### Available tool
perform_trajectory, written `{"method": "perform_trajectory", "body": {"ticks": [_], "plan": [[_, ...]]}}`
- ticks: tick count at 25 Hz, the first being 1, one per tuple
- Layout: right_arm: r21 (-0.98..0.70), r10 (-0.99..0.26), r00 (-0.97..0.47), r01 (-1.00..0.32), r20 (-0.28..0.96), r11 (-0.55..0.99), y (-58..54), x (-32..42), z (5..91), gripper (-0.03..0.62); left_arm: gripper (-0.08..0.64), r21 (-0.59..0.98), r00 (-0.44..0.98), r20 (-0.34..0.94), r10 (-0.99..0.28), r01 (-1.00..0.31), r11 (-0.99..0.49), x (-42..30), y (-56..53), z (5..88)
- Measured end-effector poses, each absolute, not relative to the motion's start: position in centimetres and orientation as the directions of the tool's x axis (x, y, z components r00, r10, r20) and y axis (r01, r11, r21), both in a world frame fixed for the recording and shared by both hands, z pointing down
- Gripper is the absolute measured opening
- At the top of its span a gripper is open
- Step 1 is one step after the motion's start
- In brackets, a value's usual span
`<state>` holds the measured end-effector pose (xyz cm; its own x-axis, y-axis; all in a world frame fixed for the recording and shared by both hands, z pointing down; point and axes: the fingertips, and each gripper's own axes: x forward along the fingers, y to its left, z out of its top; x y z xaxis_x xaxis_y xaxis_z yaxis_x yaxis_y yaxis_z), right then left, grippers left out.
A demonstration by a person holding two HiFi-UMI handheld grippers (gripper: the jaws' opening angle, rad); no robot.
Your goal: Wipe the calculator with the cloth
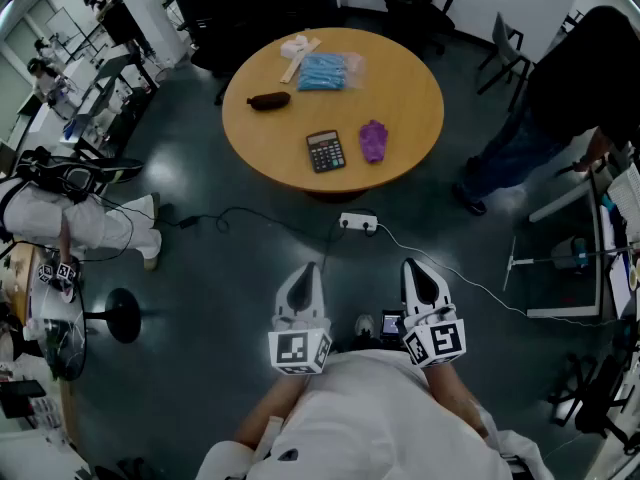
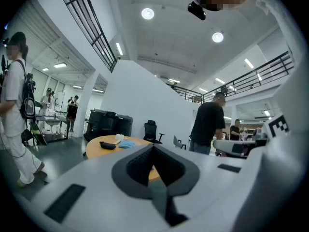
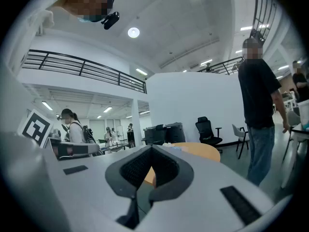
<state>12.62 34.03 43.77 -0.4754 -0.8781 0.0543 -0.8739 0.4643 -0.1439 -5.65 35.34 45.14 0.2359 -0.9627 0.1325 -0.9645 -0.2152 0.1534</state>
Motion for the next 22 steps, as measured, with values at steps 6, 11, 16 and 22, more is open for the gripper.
{"method": "perform_trajectory", "body": {"ticks": [6,11,16,22], "plan": [[-0.139,-0.874,-0.482,-0.871,0.057,0.471,33.8,13.2,43.5,0.015,0.008,0.144,0.23,0.128,-0.965,-0.967,-0.211,-4.9,35.0,44.8],[-0.145,-0.879,-0.473,-0.875,0.055,0.462,33.1,14.5,43.6,0.015,0.008,0.153,0.218,0.132,-0.967,-0.968,-0.197,-3.9,34.6,45.1],[-0.144,-0.872,-0.488,-0.866,0.037,0.479,32.1,15.7,43.5,0.015,0.006,0.165,0.183,0.143,-0.973,-0.973,-0.159,-3.1,33.6,45.7],[-0.132,-0.841,-0.541,-0.836,0.024,0.533,30.0,16.2,43.9,0.015,0.008,0.158,0.125,0.149,-0.981,-0.982,-0.102,-3.8,32.3,46.4]]}}
